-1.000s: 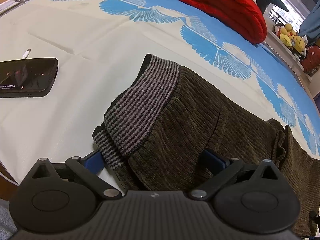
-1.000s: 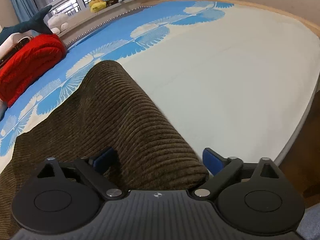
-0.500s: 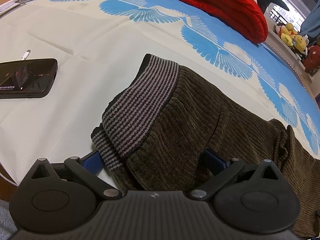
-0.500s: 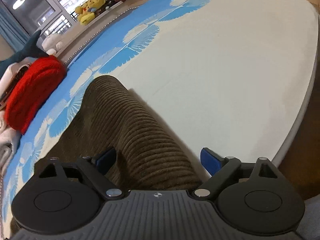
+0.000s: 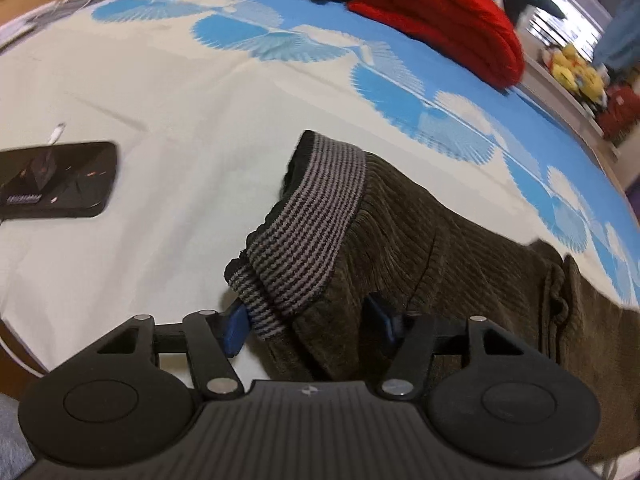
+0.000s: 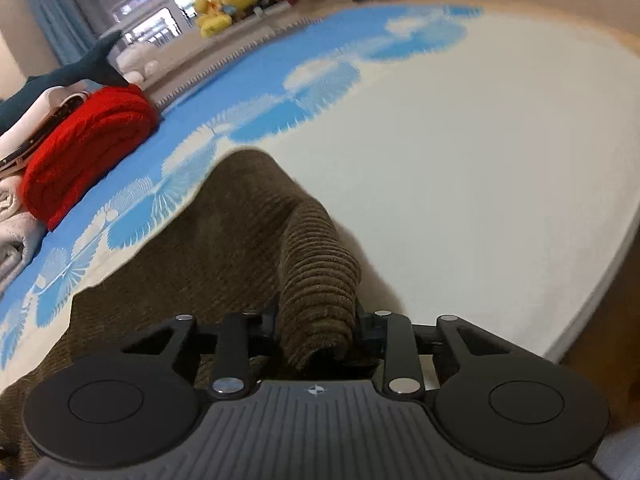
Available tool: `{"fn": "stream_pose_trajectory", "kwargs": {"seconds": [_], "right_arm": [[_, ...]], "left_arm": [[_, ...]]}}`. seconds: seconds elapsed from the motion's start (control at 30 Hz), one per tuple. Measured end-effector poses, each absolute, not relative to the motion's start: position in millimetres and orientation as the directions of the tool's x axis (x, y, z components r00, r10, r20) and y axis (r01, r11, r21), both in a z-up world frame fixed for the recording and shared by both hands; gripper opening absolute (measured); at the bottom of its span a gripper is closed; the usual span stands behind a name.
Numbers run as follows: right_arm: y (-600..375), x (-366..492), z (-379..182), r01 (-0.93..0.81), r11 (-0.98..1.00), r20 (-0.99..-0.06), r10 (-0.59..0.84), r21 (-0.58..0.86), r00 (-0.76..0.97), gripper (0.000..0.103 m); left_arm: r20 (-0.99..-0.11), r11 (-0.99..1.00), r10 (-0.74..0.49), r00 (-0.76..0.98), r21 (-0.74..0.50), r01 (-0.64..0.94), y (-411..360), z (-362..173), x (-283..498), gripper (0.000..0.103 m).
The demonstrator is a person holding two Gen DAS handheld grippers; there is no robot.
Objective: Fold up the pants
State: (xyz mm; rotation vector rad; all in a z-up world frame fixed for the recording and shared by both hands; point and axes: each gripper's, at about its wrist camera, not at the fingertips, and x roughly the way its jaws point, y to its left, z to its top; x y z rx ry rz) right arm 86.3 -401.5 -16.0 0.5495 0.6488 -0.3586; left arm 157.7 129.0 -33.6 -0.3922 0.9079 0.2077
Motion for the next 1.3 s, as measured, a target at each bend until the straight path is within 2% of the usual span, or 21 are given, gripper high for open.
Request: {"fn": "stream_pose_trajectory", "kwargs": {"seconds": [0.1, 0.3, 0.33, 0.43, 0.53, 0.63, 0.73, 0.87, 0.93, 1.0, 1.07, 1.13, 1.17, 1.2, 1.3], "right_arm": [[-423, 89, 1, 0.493, 0.786, -0.629, -0.177, 0.372, 0.757, 0.030], [-488, 93, 25, 0.590, 0.756, -0.648, -0.303, 0.283, 0.699, 0.030], [-495, 95, 23, 0.606, 0.752, -0.662, -0.320, 0.258, 0.678, 0.030], [-504, 97, 6, 0.640, 0.740, -0.709, -0.337, 0.207, 0.619, 0.030], [-499, 98, 2, 0.661, 0.726, -0.714, -0.362, 0.187, 0.599, 0.030], [-469, 101, 25, 0.619, 0.779, -0.648, -0.421, 0.100, 0.635, 0.030], [-405, 110, 66, 0.494, 0.869, -0.518, -0.439, -0.036, 0.734, 0.030], [-277, 128, 104, 0.243, 0.926, -0.360, -0.340, -0.287, 0.869, 0.029], [-201, 121, 99, 0.086, 0.903, -0.304, -0.229, -0.420, 0.925, 0.029], [-136, 104, 81, -0.084, 0.853, -0.290, -0.081, -0.515, 0.953, 0.029], [-80, 76, 50, -0.285, 0.775, -0.342, 0.095, -0.564, 0.935, 0.029], [-41, 50, 11, -0.497, 0.664, -0.466, 0.243, -0.559, 0.850, 0.032], [-29, 43, -6, -0.561, 0.624, -0.529, 0.265, -0.543, 0.806, 0.033], [-24, 37, -20, -0.580, 0.626, -0.555, 0.268, -0.522, 0.788, 0.045], [-41, 20, -14, -0.574, 0.690, -0.523, 0.322, -0.440, 0.789, 0.060]], "left_arm": [[-0.805, 0.919, -0.071, 0.588, -0.282, -0.275, 106, -30, 161, 0.066], [-0.809, 0.906, -0.253, 0.530, -0.391, -0.164, 56, -35, 170, 0.067], [-0.810, 0.906, -0.260, 0.526, -0.393, -0.158, 50, -36, 170, 0.069], [-0.816, 0.934, -0.192, 0.545, -0.323, -0.155, 45, -28, 166, 0.085], [-0.795, 0.954, -0.109, 0.597, -0.251, -0.161, 54, -12, 162, 0.088], [-0.770, 0.944, -0.104, 0.629, -0.276, -0.182, 72, 3, 158, 0.093], [-0.732, 0.922, -0.150, 0.664, -0.346, -0.172, 84, 15, 163, 0.093], [-0.678, 0.866, -0.263, 0.686, -0.480, -0.142, 96, 21, 166, 0.093], [-0.642, 0.832, -0.313, 0.700, -0.540, -0.123, 105, 20, 166, 0.093], [-0.617, 0.809, -0.339, 0.710, -0.577, -0.116, 115, 15, 164, 0.093], [-0.609, 0.783, -0.361, 0.707, -0.609, -0.125, 124, 8, 163, 0.093], [-0.622, 0.763, -0.381, 0.684, -0.629, -0.148, 132, 0, 164, 0.093], [-0.630, 0.758, -0.391, 0.670, -0.634, -0.154, 135, -4, 165, 0.093], [-0.635, 0.755, -0.395, 0.663, -0.636, -0.159, 136, -7, 166, 0.093], [-0.624, 0.753, -0.436, 0.649, -0.647, -0.116, 132, -8, 163, 0.093]]}}
